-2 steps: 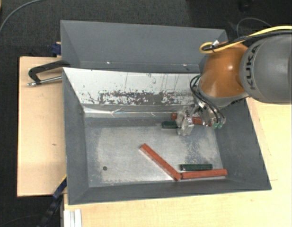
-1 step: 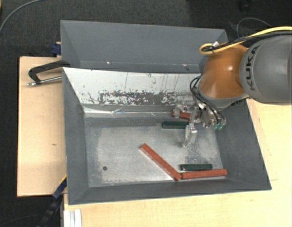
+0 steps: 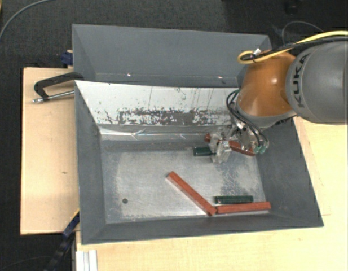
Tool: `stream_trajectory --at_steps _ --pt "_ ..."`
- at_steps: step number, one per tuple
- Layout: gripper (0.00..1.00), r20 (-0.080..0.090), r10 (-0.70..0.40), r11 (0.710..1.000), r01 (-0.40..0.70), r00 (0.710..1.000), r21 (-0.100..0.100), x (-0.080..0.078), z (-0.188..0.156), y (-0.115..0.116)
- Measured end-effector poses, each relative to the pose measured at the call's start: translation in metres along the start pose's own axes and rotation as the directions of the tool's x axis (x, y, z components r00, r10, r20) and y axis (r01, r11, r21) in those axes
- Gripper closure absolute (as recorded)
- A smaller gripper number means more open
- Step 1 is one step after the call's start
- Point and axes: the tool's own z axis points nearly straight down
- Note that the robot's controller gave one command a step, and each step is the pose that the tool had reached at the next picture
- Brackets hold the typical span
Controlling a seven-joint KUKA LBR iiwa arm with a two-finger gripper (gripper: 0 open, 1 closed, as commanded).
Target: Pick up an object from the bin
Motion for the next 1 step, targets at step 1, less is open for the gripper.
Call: stream_trajectory --at_steps 1 --pt "0.0 -0.01 0.0 1.0 0.0 1.0 -0.002 0.0027 0.0022 0.0003"
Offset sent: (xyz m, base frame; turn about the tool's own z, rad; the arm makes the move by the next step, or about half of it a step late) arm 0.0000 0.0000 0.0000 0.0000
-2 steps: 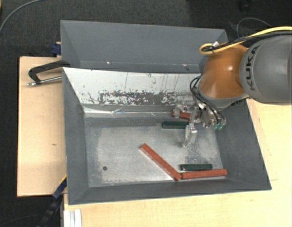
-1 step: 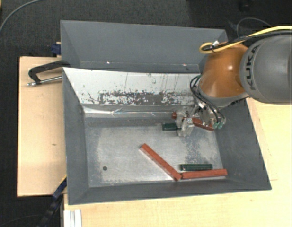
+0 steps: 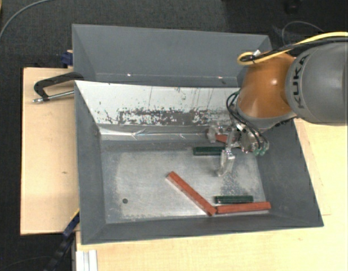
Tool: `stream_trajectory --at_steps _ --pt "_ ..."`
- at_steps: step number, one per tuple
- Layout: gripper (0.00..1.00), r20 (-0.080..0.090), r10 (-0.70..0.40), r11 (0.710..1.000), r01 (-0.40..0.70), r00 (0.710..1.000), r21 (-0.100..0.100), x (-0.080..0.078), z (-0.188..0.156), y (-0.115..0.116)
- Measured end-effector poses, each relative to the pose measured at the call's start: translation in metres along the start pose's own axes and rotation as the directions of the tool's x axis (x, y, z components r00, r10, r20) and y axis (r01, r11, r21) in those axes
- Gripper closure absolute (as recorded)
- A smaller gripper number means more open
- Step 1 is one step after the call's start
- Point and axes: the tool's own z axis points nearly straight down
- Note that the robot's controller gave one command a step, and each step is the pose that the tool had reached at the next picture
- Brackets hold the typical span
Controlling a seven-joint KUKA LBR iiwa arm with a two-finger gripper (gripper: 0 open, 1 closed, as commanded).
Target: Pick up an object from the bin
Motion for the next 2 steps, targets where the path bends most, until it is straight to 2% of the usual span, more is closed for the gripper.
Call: stream_trajectory --at_steps 1,2 --pt "1.0 0.004 0.0 1.0 0.0 1.0 0.001 -0.001 -0.001 0.0" --pt "1.0 0.012 -0.434 0.901 0.434 0.901 0.01 0.011 -0.208 0.0"
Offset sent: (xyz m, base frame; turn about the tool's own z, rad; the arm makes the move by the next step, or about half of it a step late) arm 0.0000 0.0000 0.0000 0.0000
